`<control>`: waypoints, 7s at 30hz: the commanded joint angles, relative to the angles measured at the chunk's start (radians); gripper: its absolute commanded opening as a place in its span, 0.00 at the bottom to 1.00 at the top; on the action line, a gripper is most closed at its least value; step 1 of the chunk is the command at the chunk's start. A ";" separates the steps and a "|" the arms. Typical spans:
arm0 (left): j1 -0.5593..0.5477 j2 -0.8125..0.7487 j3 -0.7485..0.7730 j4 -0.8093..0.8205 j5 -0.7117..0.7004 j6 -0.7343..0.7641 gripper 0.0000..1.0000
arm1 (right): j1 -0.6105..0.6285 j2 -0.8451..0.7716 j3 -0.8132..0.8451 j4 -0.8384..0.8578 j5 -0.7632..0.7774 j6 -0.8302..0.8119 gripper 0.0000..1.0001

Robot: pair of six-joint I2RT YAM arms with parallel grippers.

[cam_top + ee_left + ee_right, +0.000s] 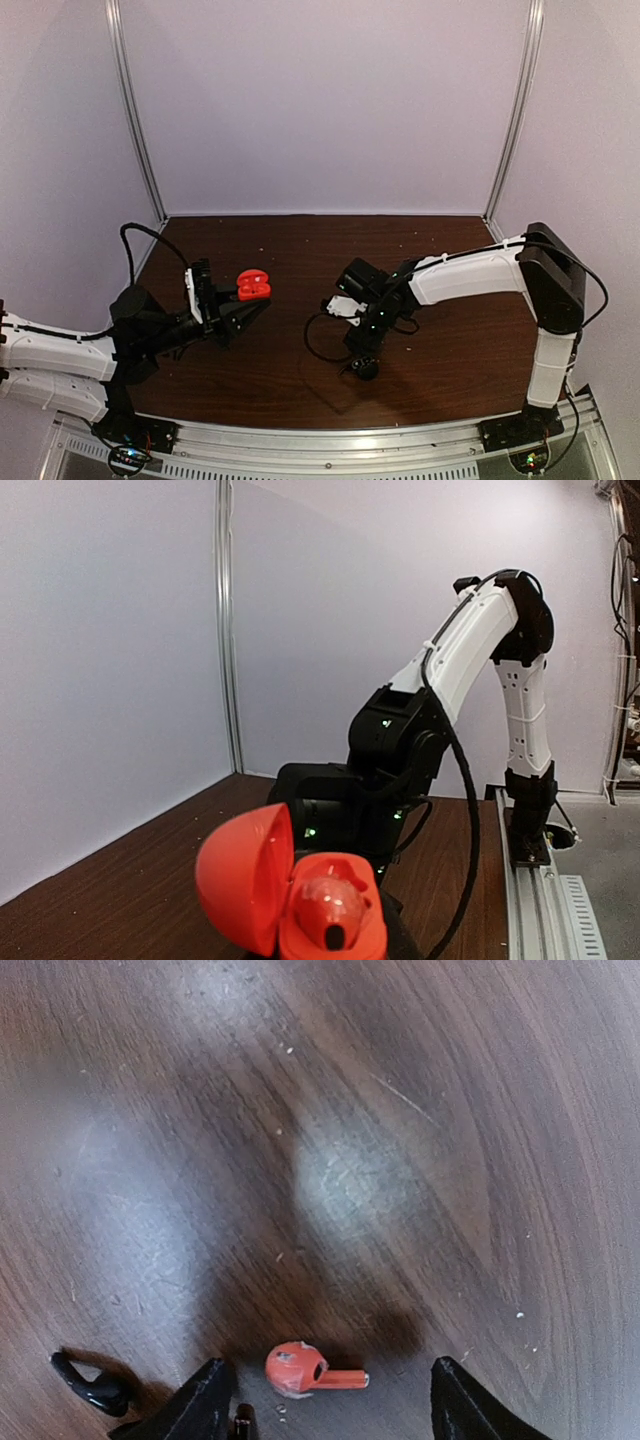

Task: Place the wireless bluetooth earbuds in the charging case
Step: Pick up the right earbud from the center of the board, then insert the right earbud into the right side groove of the charging case.

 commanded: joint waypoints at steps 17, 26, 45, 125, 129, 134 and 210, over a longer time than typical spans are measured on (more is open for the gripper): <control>0.006 0.010 0.017 0.039 0.001 0.009 0.01 | -0.123 0.077 0.072 0.035 -0.076 0.033 0.59; 0.006 0.007 0.014 0.039 -0.003 0.009 0.01 | -0.123 -0.013 0.088 -0.023 -0.148 0.129 0.54; 0.006 -0.033 -0.015 0.051 -0.007 0.005 0.01 | -0.151 -0.014 -0.035 0.029 -0.272 0.246 0.51; 0.024 0.018 -0.010 0.152 -0.029 -0.077 0.01 | -0.055 -0.319 0.052 0.260 -0.145 0.131 0.08; 0.037 0.047 0.000 0.204 -0.006 -0.120 0.01 | -0.038 -0.465 -0.032 0.470 -0.220 0.167 0.09; 0.041 0.077 0.025 0.244 0.021 -0.165 0.01 | 0.015 -0.543 -0.072 0.643 -0.281 0.169 0.10; 0.043 0.156 0.132 0.310 0.224 -0.270 0.00 | 0.301 -0.434 -0.117 0.916 -0.172 0.049 0.17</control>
